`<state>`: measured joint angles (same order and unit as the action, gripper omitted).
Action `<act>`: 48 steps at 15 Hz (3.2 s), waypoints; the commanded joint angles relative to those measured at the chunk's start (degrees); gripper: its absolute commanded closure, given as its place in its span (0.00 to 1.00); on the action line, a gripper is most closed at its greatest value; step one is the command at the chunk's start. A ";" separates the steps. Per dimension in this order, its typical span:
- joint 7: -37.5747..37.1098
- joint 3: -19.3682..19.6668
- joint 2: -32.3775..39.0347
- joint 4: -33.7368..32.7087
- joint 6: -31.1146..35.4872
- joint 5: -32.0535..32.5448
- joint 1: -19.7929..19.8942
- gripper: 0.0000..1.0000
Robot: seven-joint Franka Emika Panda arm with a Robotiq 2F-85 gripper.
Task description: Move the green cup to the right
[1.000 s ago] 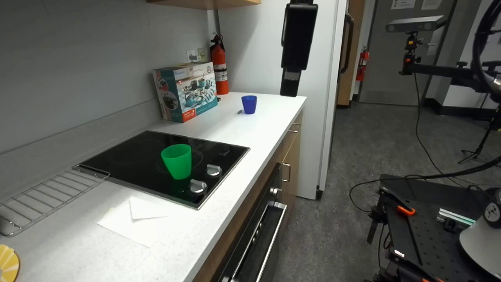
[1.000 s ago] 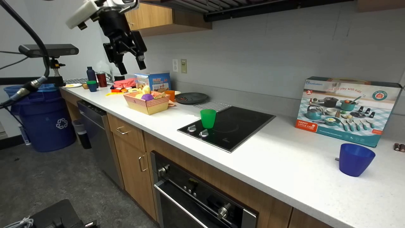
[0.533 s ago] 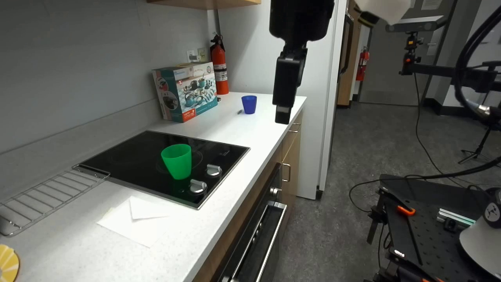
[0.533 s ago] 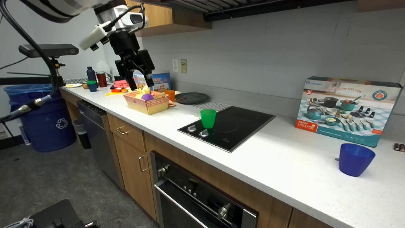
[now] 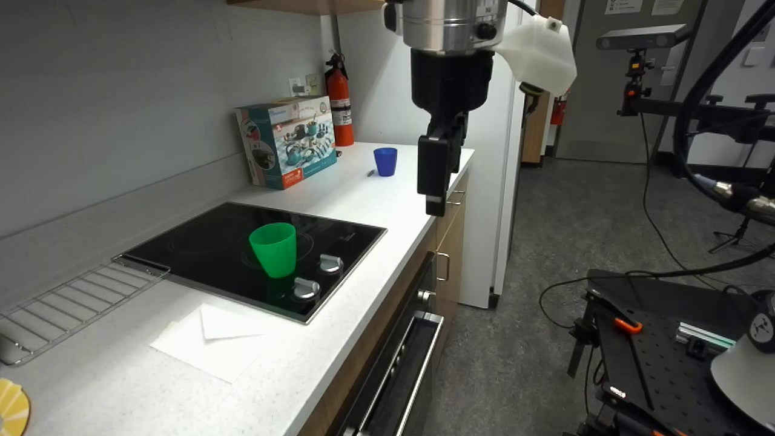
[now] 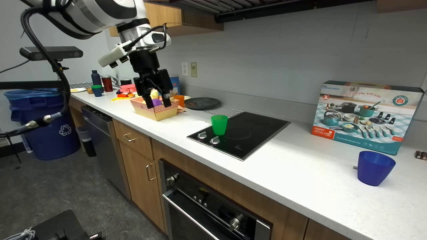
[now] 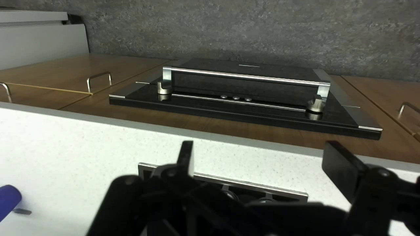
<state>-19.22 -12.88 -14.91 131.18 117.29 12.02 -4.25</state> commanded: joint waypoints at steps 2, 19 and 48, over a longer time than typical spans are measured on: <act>-0.16 0.52 0.06 -0.16 -0.16 0.13 -0.59 0.00; -12.23 10.86 16.73 -11.71 4.42 17.40 5.50 0.00; -21.09 13.98 32.27 -27.70 9.71 0.80 0.85 0.00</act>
<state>-39.69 0.33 12.47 109.43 127.40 12.97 -2.07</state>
